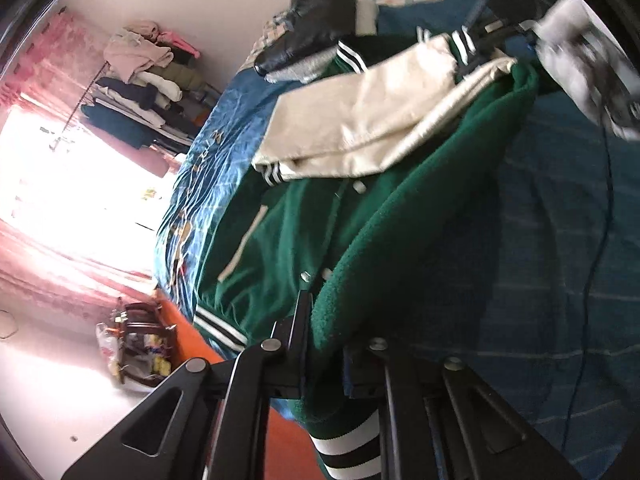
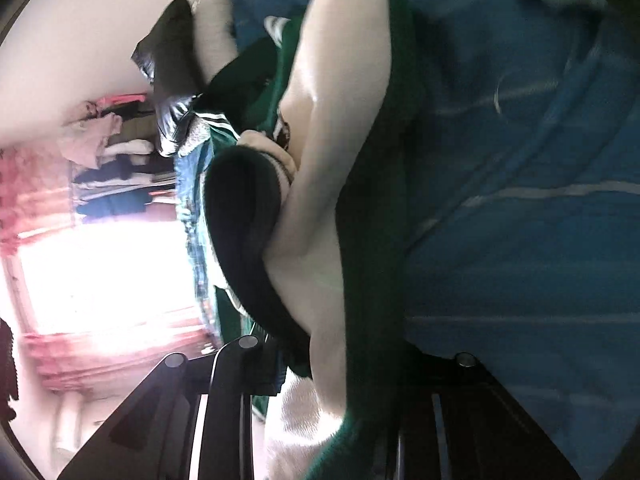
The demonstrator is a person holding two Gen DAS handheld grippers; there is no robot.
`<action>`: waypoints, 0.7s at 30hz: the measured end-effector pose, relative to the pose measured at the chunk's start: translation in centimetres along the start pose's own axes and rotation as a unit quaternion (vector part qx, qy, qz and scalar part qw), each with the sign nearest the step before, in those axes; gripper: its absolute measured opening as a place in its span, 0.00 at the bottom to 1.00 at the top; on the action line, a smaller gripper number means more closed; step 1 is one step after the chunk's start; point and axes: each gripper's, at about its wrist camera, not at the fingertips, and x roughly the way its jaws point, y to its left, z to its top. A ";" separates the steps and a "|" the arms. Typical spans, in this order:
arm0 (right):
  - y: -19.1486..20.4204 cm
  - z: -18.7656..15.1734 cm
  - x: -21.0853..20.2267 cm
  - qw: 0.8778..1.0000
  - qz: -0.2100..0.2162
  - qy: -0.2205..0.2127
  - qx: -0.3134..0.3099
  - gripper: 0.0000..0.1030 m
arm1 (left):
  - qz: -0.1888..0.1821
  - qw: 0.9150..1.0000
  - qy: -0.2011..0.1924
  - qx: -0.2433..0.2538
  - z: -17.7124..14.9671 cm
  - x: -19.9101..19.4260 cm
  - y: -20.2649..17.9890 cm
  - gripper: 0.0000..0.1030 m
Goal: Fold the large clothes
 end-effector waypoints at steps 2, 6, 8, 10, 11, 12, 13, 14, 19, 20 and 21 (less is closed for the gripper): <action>1.6 -0.6 -0.7 1.000 0.001 -0.012 0.003 0.22 | -0.019 1.000 -0.009 -0.004 0.4 0.4 2.9 0.08; 5.8 -2.1 -1.8 0.999 -0.003 -0.044 0.023 0.22 | -0.064 0.998 -0.015 0.001 1.0 1.7 7.8 0.08; 8.0 -2.3 -1.3 0.997 -0.004 -0.059 0.040 0.22 | -0.087 0.996 -0.016 -0.002 1.3 2.7 10.4 0.08; 10.8 -2.1 -0.6 0.996 -0.006 -0.074 0.051 0.21 | -0.108 0.994 -0.014 -0.008 1.7 3.7 12.8 0.08; 11.8 -1.5 0.1 0.996 -0.006 -0.078 0.050 0.21 | -0.117 0.993 -0.012 -0.015 2.0 4.3 14.2 0.08; 13.1 -1.1 0.9 0.996 -0.010 -0.080 0.048 0.21 | -0.125 0.992 -0.009 -0.023 2.2 4.8 15.4 0.08; 15.4 -0.6 2.2 0.996 -0.020 -0.083 0.040 0.21 | -0.132 0.991 -0.004 -0.036 2.4 5.6 17.0 0.08; 16.9 -0.5 3.1 0.996 -0.024 -0.081 0.034 0.21 | -0.136 0.989 0.002 -0.048 2.5 6.5 18.6 0.08; 25.5 0.3 11.3 0.996 -0.065 -0.049 -0.021 0.21 | -0.174 0.973 0.072 -0.133 1.8 13.4 24.8 0.10; 26.4 0.2 12.9 0.996 -0.077 -0.040 -0.029 0.21 | -0.187 0.966 0.090 -0.156 1.5 15.4 26.0 0.12; 28.0 0.4 16.0 0.994 -0.096 -0.028 -0.043 0.21 | -0.197 0.960 0.104 -0.172 1.2 17.1 26.8 0.15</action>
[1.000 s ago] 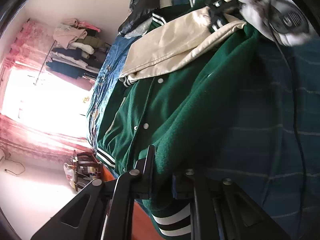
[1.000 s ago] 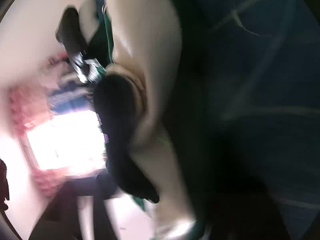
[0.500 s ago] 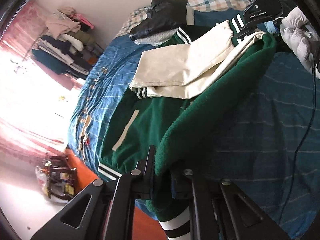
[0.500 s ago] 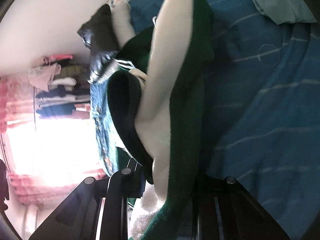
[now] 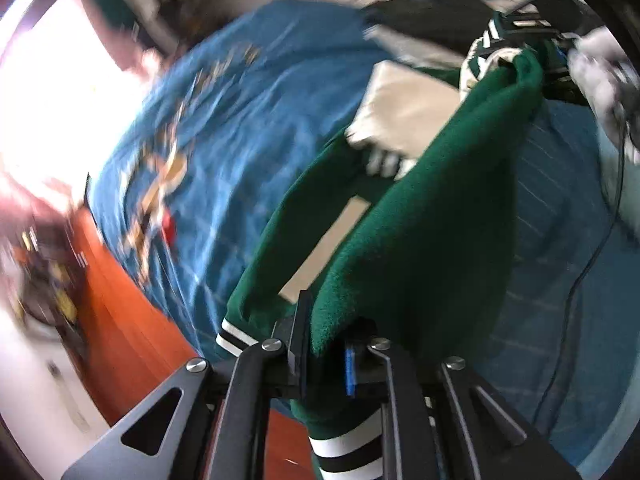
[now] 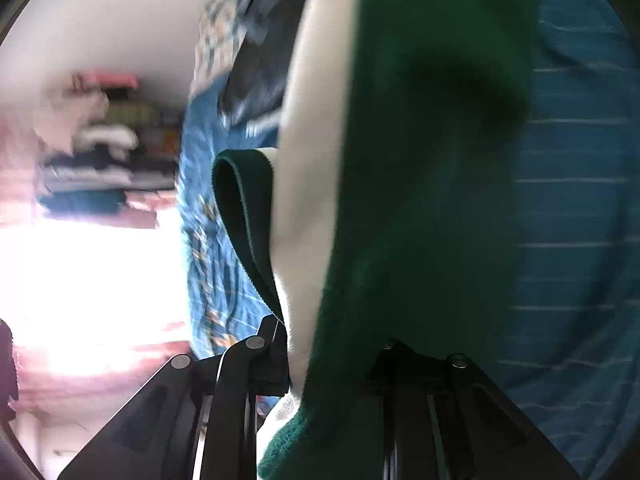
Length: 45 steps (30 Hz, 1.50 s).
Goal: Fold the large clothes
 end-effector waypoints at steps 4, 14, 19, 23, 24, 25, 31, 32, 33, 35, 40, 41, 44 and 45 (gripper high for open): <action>3.9 1.1 9.0 0.997 -0.058 0.045 -0.022 0.28 | -0.074 0.989 0.070 -0.108 1.0 6.3 7.1 0.15; 5.3 -0.1 15.4 0.988 0.025 0.150 -0.013 0.61 | -0.108 0.958 0.089 -0.249 -2.7 7.4 18.4 0.89; 0.7 -2.1 9.1 0.992 -0.010 0.122 -0.009 0.65 | -0.150 0.938 0.134 -0.281 -4.3 10.0 16.7 0.89; -5.9 -3.4 4.1 0.993 -0.047 0.096 0.040 0.65 | -0.098 0.940 0.157 -0.285 -4.6 13.3 13.7 0.87; -7.7 -3.5 3.7 0.993 -0.048 0.092 0.057 0.65 | -0.091 0.943 0.148 -0.285 -4.5 13.6 13.4 0.69; -9.2 -3.7 2.9 0.992 -0.048 0.088 0.075 0.65 | -0.102 0.943 0.132 -0.287 -4.3 13.6 13.1 0.44; -15.0 -4.3 1.5 0.988 -0.040 0.078 0.130 0.65 | -0.111 0.949 0.092 -0.279 -1.8 11.0 14.7 0.13; -15.1 -4.1 1.6 0.988 -0.042 0.079 0.124 0.65 | -0.112 0.950 0.093 -0.277 -1.2 11.7 15.5 0.13; -15.1 -3.9 1.9 0.989 -0.043 0.081 0.116 0.65 | -0.113 0.950 0.102 -0.274 -1.1 12.7 15.8 0.14; -15.1 -3.3 2.7 0.990 -0.039 0.084 0.105 0.65 | -0.126 0.945 0.133 -0.271 -1.0 15.4 15.9 0.19; -14.7 0.2 2.5 0.998 -0.019 0.042 0.046 0.85 | -0.138 0.932 0.133 -0.307 -1.0 15.1 16.5 0.25; -15.0 1.7 2.7 0.999 -0.008 0.026 0.028 0.85 | -0.133 0.932 0.128 -0.313 -0.9 14.5 16.5 0.30; -16.2 5.3 4.4 1.000 0.023 0.005 0.016 0.86 | -0.118 0.932 0.102 -0.327 -1.6 12.6 17.0 0.86; -16.9 6.9 5.5 0.999 0.037 0.005 0.018 0.86 | -0.113 0.932 0.093 -0.333 -2.2 12.1 17.1 0.89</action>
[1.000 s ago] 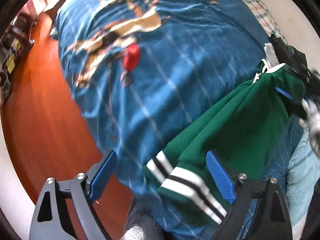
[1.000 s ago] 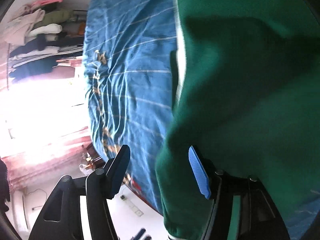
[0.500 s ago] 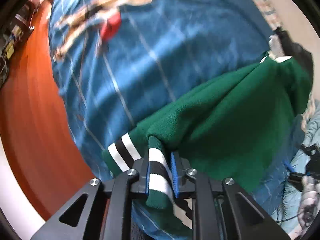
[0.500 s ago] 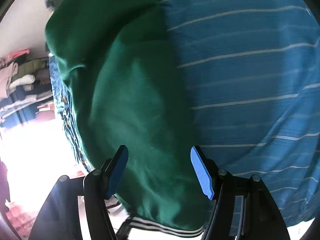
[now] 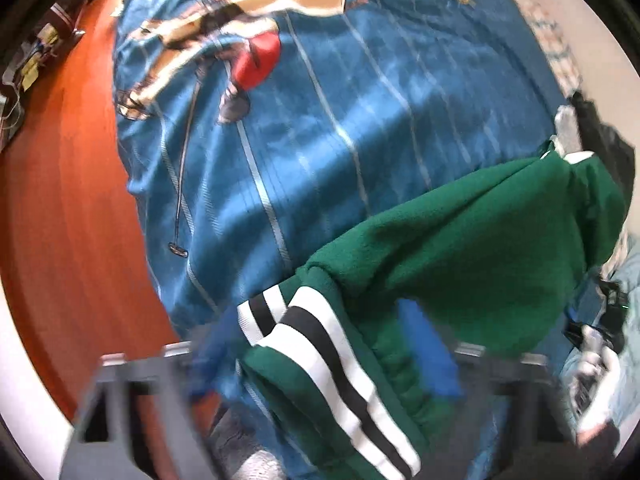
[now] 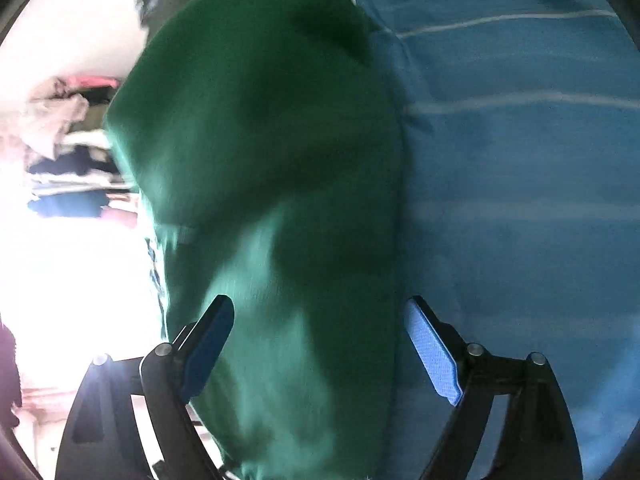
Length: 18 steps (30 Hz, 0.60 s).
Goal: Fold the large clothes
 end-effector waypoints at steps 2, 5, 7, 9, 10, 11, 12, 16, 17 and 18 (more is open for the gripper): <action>-0.9 2.7 1.8 1.000 0.004 -0.002 -0.005 0.86 | 0.014 1.000 -0.017 -0.009 -0.7 -0.6 0.7 0.89; -1.4 5.6 4.1 0.999 0.038 -0.001 -0.006 0.88 | 0.042 0.999 -0.003 -0.022 -1.6 0.5 1.4 0.89; -1.2 6.5 5.0 0.997 0.077 -0.010 0.000 0.86 | 0.053 0.998 0.009 -0.026 -2.3 1.6 1.3 0.89; -0.5 6.8 6.0 0.995 0.094 -0.017 -0.003 0.73 | 0.064 0.998 0.007 -0.023 -2.9 2.1 1.0 0.89; -0.4 6.7 6.1 0.995 0.096 -0.018 -0.002 0.47 | 0.073 0.997 0.001 -0.020 -3.0 2.1 0.8 0.89; -0.7 6.7 6.3 0.994 0.109 -0.015 0.011 0.37 | 0.078 0.997 -0.005 -0.017 -2.8 2.2 0.4 0.89; -1.0 6.5 6.1 0.992 0.121 -0.016 0.027 0.27 | 0.083 0.996 -0.010 -0.016 -2.6 2.5 -0.3 0.89; -2.1 4.3 1.8 0.983 0.149 -0.058 0.087 0.16 | 0.093 0.995 -0.028 -0.003 -1.5 2.0 -2.3 0.89; -2.3 3.2 -0.6 0.981 0.147 -0.077 0.100 0.16 | 0.090 0.995 -0.033 0.003 -1.0 1.7 -2.9 0.89; -2.7 1.8 -3.1 0.979 0.140 -0.096 0.114 0.16 | 0.085 0.996 -0.037 0.008 -0.5 1.4 -3.6 0.89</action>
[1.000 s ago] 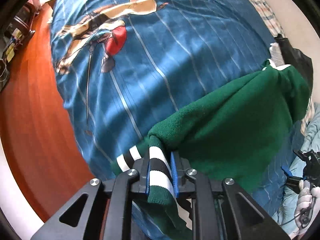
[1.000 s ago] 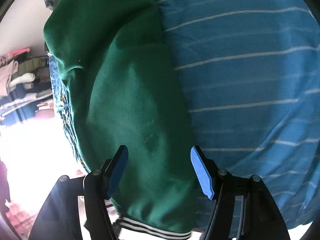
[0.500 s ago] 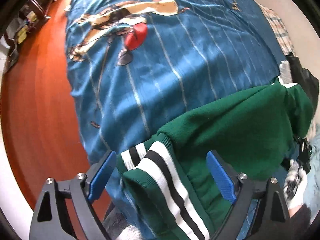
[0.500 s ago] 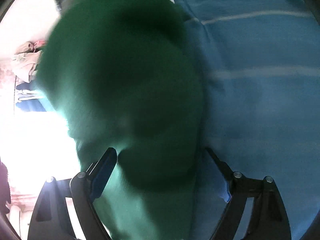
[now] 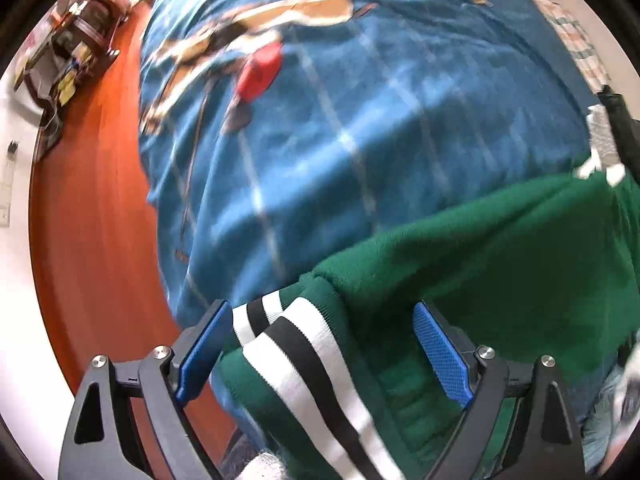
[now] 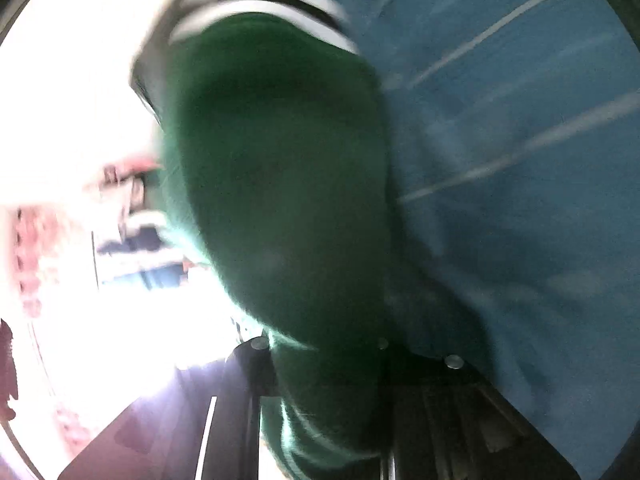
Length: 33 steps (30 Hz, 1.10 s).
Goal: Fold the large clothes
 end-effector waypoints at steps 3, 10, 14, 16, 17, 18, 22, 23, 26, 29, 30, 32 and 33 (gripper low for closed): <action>-2.1 -3.3 -9.1 0.995 -0.033 -0.067 0.066 0.16 | -0.013 1.000 -0.016 0.022 1.2 -1.9 -1.2 0.89; -9.4 -14.6 -24.8 0.955 -0.174 -0.144 0.193 0.19 | -0.031 0.996 -0.031 0.073 0.9 -4.9 -3.0 0.89; -16.0 -17.1 -26.5 0.939 -0.213 -0.107 0.248 0.40 | -0.011 0.994 -0.023 0.105 -0.8 -4.1 -3.9 0.89; -17.4 -17.2 -26.6 0.942 -0.211 -0.079 0.248 0.59 | -0.001 0.993 -0.025 0.120 -0.5 -2.5 -5.4 0.89; -17.4 -17.0 -26.8 0.943 -0.216 -0.074 0.244 0.60 | 0.005 0.992 -0.025 0.126 -0.3 -1.7 -5.9 0.89; -16.9 -16.6 -27.2 0.946 -0.217 -0.066 0.230 0.60 | 0.008 0.991 -0.024 0.129 -0.3 -1.3 -6.1 0.89; -14.5 -17.4 -28.3 0.950 -0.256 -0.043 0.176 0.61 | 0.034 0.991 -0.030 0.125 1.7 1.2 -7.1 0.89; -13.3 -17.5 -28.9 0.950 -0.268 -0.041 0.157 0.61 | 0.038 0.991 -0.038 0.125 2.0 0.9 -7.5 0.89; -9.0 -17.8 -28.9 0.948 -0.304 -0.031 0.089 0.61 | 0.025 0.988 -0.056 0.141 1.9 -2.0 -9.4 0.89; -3.9 -16.7 -27.1 0.952 -0.307 -0.017 -0.010 0.61 | 0.000 0.982 -0.078 0.171 0.5 -5.5 -12.3 0.89; -2.2 -16.0 -25.4 0.949 -0.314 -0.009 -0.034 0.61 | -0.006 0.979 -0.087 0.186 -0.3 -6.4 -13.7 0.89; 0.6 -14.6 -22.5 0.937 -0.338 0.013 -0.088 0.61 | -0.008 0.970 -0.097 0.223 -1.8 -7.2 -16.4 0.89; 1.4 -13.6 -21.6 0.930 -0.350 0.014 -0.110 0.61 | -0.006 0.964 -0.100 0.246 -2.7 -7.2 -17.9 0.89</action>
